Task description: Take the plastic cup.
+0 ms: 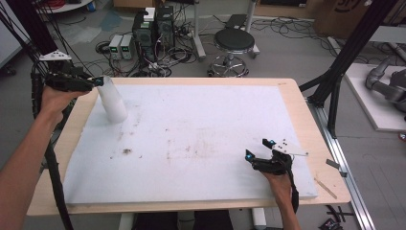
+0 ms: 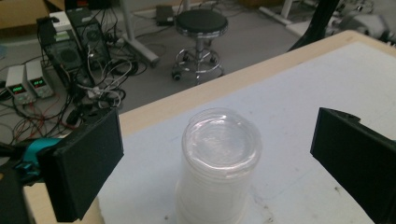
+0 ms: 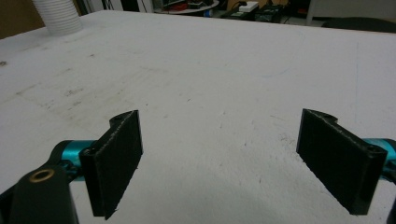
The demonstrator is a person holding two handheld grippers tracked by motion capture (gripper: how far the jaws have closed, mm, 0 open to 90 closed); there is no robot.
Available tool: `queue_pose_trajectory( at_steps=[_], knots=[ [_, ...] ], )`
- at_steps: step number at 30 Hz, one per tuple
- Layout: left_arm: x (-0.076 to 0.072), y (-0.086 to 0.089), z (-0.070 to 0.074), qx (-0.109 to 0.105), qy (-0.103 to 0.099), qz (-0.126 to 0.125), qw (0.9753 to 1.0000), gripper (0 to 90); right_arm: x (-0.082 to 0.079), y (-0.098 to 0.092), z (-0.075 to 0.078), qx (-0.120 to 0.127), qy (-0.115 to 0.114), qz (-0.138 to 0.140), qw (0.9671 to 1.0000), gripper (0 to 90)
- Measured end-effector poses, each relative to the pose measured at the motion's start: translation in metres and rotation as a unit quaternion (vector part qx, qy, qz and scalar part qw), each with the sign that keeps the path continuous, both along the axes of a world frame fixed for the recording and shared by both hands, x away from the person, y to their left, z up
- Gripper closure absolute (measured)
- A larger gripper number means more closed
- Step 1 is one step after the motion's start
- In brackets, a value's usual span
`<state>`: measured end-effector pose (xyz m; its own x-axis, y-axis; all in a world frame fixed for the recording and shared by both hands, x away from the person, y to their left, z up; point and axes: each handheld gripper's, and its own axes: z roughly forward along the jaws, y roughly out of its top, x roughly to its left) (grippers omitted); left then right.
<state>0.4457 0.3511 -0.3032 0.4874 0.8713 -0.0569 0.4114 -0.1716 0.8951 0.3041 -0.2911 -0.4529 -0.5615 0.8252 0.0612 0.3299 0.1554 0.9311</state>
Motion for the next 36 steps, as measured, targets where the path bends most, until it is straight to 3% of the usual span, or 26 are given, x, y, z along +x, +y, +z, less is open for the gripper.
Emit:
queue_pose_trajectory(
  at_steps=[7, 11, 18, 25, 36],
  knots=[
    [0.014, -0.008, 0.0, 0.006, 0.02, 0.002, 0.9998, 2.4, 0.0, 0.001, 0.0, -0.001, 0.002, -0.001, 1.0, 14.2],
    [0.02, -0.013, -0.008, 0.026, 0.048, 0.007, 0.9985, 2.4, 0.0, 0.001, 0.0, -0.001, 0.001, -0.001, 1.0, 14.2],
    [0.025, -0.021, -0.014, 0.048, 0.065, 0.006, 0.9967, 2.4, 0.0, 0.001, 0.0, -0.001, 0.0, -0.001, 1.0, 14.2],
    [0.032, -0.027, -0.022, 0.086, 0.085, 0.019, 0.9925, 2.4, 0.0, 0.0, 0.0, -0.001, 0.001, 0.0, 1.0, 14.2],
    [0.038, -0.037, -0.032, 0.098, 0.122, 0.008, 0.9876, 5.4, 0.001, 0.0, 0.0, -0.001, 0.001, -0.001, 1.0, 14.1]
  ],
)
